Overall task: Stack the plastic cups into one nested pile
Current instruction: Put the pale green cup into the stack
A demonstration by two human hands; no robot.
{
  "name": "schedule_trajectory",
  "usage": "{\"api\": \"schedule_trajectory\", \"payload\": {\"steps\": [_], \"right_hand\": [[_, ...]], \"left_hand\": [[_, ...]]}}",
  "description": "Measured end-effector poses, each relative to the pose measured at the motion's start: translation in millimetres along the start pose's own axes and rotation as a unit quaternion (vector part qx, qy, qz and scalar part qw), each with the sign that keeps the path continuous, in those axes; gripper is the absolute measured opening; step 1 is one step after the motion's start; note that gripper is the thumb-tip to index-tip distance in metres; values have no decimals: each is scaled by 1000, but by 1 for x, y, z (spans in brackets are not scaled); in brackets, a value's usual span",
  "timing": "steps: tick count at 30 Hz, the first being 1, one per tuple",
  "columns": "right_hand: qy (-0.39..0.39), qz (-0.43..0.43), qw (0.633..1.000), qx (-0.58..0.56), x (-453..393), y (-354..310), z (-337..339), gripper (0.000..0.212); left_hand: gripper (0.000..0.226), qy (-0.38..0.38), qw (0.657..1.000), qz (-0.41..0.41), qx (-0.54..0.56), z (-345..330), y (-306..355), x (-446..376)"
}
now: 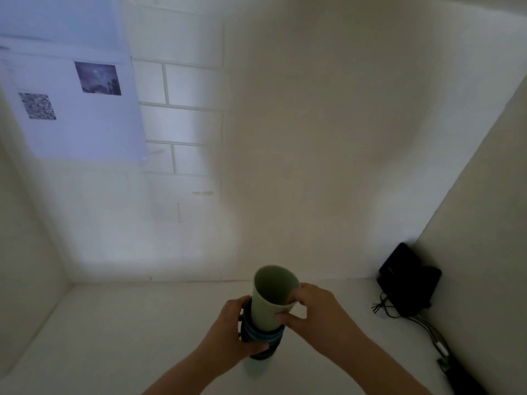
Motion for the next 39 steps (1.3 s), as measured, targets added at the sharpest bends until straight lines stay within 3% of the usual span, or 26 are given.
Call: {"api": "schedule_trajectory", "payload": {"steps": [8, 12, 16, 18, 20, 24, 28, 31, 39], "right_hand": [[-33, -30, 998, -50, 3, 7, -44, 30], [-48, -66, 991, -103, 10, 7, -46, 63], [-69, -102, 976, -180, 12, 14, -52, 121], [-92, -120, 968, -202, 15, 23, -65, 132], [-96, -137, 958, -234, 18, 34, -78, 129], [-84, -164, 941, -284, 21, 49, -101, 92], [-73, -164, 941, -286, 15, 50, -115, 77], [-75, -149, 944, -283, 10, 46, -121, 61], [-51, -153, 945, -284, -55, 51, -110, 61]], "left_hand": [[83, -25, 999, -11, 27, 8, 0, -5], [80, -36, 999, -19, 17, 8, 2, -5], [87, -44, 999, -7, 20, 5, -4, -7], [85, -54, 998, 0, 35, 2, -10, -9], [77, -56, 996, 6, 62, 0, -13, -9], [73, -70, 992, 33, 95, -5, -24, -9], [77, -76, 989, 68, 108, -14, -44, -12], [66, -51, 985, 80, 141, -18, -54, -16], [70, 1, 991, 68, 112, 17, -37, -64]]}}
Point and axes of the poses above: each hand's wrist, its own x-axis away from the middle knuckle, its own z-axis out of the back of the hand, y = z × x, the point moved 4 cm from there along -x, towards the middle knuckle, and after that the axes turned 6 degrees about z, right-handed, at the moved point
